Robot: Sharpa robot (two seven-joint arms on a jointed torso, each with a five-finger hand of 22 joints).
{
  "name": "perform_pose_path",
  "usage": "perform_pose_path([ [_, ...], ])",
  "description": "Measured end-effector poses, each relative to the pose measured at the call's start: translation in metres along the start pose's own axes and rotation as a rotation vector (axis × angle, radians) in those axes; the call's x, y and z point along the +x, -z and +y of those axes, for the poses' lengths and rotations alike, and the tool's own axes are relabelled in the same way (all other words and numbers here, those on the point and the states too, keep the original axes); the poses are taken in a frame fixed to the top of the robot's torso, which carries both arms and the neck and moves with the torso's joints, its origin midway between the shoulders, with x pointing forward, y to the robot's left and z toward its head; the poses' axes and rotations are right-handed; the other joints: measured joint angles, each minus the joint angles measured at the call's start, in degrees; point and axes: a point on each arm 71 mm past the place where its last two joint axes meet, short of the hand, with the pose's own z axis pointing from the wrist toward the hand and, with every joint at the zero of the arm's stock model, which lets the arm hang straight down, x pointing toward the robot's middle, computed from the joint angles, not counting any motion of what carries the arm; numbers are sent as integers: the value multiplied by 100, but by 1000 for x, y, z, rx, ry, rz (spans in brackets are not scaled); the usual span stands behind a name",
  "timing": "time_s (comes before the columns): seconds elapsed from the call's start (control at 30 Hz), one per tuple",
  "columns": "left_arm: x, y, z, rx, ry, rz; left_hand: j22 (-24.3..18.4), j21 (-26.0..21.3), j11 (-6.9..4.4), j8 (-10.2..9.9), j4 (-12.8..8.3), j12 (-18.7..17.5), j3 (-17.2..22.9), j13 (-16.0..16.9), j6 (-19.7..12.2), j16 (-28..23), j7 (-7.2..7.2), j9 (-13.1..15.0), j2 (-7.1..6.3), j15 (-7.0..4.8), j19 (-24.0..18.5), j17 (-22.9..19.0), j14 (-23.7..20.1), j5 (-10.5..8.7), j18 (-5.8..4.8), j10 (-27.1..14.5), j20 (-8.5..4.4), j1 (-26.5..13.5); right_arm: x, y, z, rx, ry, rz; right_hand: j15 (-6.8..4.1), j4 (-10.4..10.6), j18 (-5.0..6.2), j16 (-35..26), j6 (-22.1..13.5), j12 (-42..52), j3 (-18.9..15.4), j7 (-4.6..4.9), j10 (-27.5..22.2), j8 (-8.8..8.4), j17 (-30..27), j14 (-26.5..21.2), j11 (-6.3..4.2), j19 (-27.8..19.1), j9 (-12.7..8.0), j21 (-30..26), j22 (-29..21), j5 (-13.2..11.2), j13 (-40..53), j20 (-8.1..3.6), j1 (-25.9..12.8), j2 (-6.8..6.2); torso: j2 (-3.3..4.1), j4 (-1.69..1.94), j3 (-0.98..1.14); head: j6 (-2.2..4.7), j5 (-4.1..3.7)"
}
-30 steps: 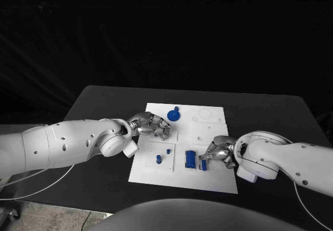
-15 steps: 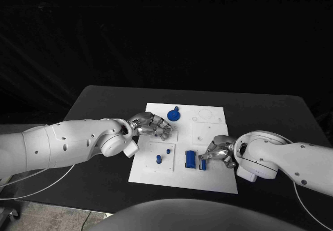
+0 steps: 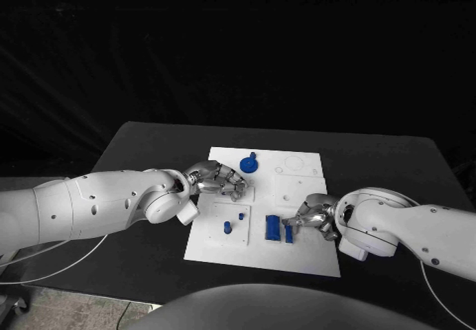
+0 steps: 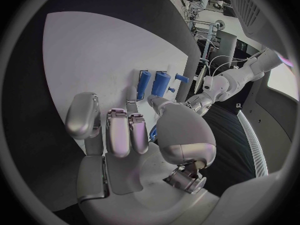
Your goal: Assemble the parts on the task board
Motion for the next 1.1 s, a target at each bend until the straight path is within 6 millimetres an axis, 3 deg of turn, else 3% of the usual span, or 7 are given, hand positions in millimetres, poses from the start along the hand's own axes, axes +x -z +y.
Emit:
perform_pose_path([
  [0.1, 0, 0, 0, -1, 0, 1, 5, 0, 0, 0, 0, 0, 0, -1, 0, 0, 0, 0, 0, 0, 0, 0, 0, 0, 0, 0, 0, 0, 0, 1, 0, -2, -1, -8, 0, 133, 0, 0, 0, 0, -133, 0, 0, 17, 0, 0, 0, 0, -20, 0, 0, 16, 0, 0, -72, 14, 0, -1, 0, 0, 3],
  [0.33, 0, 0, 0, -4, 1, 4, 9, 0, 21, 0, 2, 0, 31, -6, 0, 0, 0, 0, 0, 0, 0, 0, 0, 0, 0, 21, 0, 0, -2, 3, -1, -9, -6, -31, 0, 443, 0, 0, 0, 0, -443, 0, 0, 79, 0, 0, 0, 0, -59, 0, 0, -380, 0, 0, -246, 8, 0, -2, 0, 0, -1],
  [0.6, 0, 0, 0, -5, 1, 7, 20, 0, 2, 0, 2, 0, 31, -12, 0, 0, 0, 0, 0, 21, 0, 0, 21, 0, 0, 42, 0, 0, -6, 11, -2, -35, -21, -79, 0, 473, 0, 46, 113, 0, -598, -52, 0, 249, -1, 0, 0, 0, -28, 55, 0, -460, 0, 0, -290, 53, 0, 1, 0, 0, 12],
  [0.77, 0, 1, 1, -6, 1, 6, 20, 23, 2, 0, 2, 0, 31, -12, 0, 0, 0, 0, 0, 21, 0, 1, 21, 0, 0, 42, 0, 0, -22, 23, -2, -69, -37, -150, 0, 479, 0, 78, 169, 0, -639, -107, -20, 372, -1, 0, -23, 46, 33, 185, 0, -460, 0, -20, -320, 115, -1, 0, 1, 0, 26],
  [0.9, 0, 1, 1, -7, 2, 5, 20, 23, 2, 0, 2, 0, 31, -12, 0, 0, 0, 0, 0, 21, 0, 1, 21, 0, 0, 41, 0, 0, -37, 33, -2, -103, -44, -211, -23, 366, 0, 112, 187, 0, -683, -125, -13, 479, -1, -8, -57, 96, 85, 297, 0, -288, 0, -52, -87, 174, -4, -1, 1, 0, 9],
  [1.0, 0, 1, 1, -6, 2, 6, 25, 23, 2, 0, 2, 0, 31, -11, 0, 0, 0, 0, 0, 21, 0, 1, 21, 0, 0, 41, 0, 0, -44, 38, -3, -129, -39, -245, -44, -12, 0, 137, 163, 0, -604, -149, 1, 569, -1, 2, -85, 116, 153, 350, 0, -113, 0, -72, 525, 29, -6, 1, -1, 0, -1],
  [1.1, 0, 1, 1, -6, 2, 8, 25, 22, 2, 0, 2, 0, 31, -11, 0, 0, 0, 0, 0, 21, 0, 1, 21, 0, 0, 41, 0, 0, -44, 41, -2, -155, -16, -254, -44, -201, 0, 137, 155, 0, -644, -157, -9, 685, -1, 2, -95, 116, 245, 381, 0, -215, 0, -72, 825, -91, -5, 1, -1, 0, 3],
])
